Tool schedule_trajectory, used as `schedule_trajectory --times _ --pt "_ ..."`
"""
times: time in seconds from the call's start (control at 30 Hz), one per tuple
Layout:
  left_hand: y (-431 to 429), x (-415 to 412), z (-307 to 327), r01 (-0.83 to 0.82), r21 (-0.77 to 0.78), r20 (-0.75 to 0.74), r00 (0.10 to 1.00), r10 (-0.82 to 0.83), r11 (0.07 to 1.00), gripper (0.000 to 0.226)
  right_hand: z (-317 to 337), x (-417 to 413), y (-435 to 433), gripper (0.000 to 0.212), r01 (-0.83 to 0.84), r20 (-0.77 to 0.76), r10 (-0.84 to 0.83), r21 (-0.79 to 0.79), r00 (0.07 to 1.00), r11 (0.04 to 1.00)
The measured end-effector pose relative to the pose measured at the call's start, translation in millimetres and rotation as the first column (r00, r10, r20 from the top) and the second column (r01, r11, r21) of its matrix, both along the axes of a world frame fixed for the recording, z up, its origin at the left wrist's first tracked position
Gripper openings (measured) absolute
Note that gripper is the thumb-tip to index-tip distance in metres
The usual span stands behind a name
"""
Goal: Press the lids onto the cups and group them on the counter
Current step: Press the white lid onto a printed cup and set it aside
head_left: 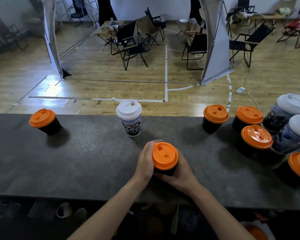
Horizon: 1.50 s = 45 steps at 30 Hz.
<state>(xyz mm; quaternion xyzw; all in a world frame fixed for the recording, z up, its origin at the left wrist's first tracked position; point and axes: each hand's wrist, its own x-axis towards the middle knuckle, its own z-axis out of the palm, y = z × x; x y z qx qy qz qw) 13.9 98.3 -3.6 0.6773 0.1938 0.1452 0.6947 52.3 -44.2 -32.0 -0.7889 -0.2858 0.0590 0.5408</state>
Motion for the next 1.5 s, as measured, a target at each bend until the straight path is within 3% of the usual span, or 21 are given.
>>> schedule_trajectory --times 0.13,0.27,0.47,0.63,0.87,1.1,1.27,1.33,1.43,1.5 --pt "0.9 -4.4 0.9 -0.039 0.035 0.002 0.999 0.039 0.999 0.035 1.1 1.7 3.2 0.087 0.039 0.003 -0.039 -0.003 0.999 0.999" --pt "11.2 4.7 6.3 0.056 0.022 0.006 0.998 -0.056 0.998 0.04 -0.8 4.5 0.7 0.074 0.006 0.008 -0.006 -0.047 1.0 0.999" --pt "4.9 0.9 3.4 -0.012 0.017 0.031 0.999 0.012 1.0 0.038 0.7 2.1 2.5 0.088 0.002 0.022 -0.001 -0.019 1.0 1.0" --pt "12.4 11.1 10.8 0.031 -0.021 -0.031 0.999 -0.032 0.999 0.031 -0.1 3.3 0.2 0.073 0.033 0.011 -0.033 -0.032 0.999 0.999" --pt "1.2 2.4 7.7 -0.087 -0.003 -0.022 0.996 0.087 0.996 0.033 3.1 2.1 3.9 0.088 0.017 0.033 -0.018 0.01 0.999 1.0" --pt "9.4 15.3 7.6 0.011 -0.013 -0.027 1.0 -0.012 1.0 0.033 -0.6 -0.7 0.1 0.078 0.004 0.029 -0.003 -0.038 1.0 0.999" --pt "2.7 6.4 3.4 -0.068 0.028 -0.015 0.998 0.069 0.997 0.032 3.1 -2.0 4.8 0.09 0.035 0.027 -0.035 0.002 0.999 0.999" --pt "5.7 9.4 2.2 -0.032 0.021 -0.021 0.999 0.033 0.999 0.029 2.8 -0.4 2.4 0.088 0.054 0.009 -0.054 0.015 0.998 0.998" --pt "9.0 12.9 4.3 0.042 -0.003 -0.037 0.998 -0.043 0.999 0.044 2.0 1.1 -0.8 0.086 0.023 0.0 -0.023 0.003 1.0 1.0" --pt "7.8 9.7 1.5 0.029 0.025 -0.037 0.999 -0.028 0.999 0.038 0.0 0.3 0.9 0.087 -0.006 -0.002 0.006 -0.01 1.0 1.0"
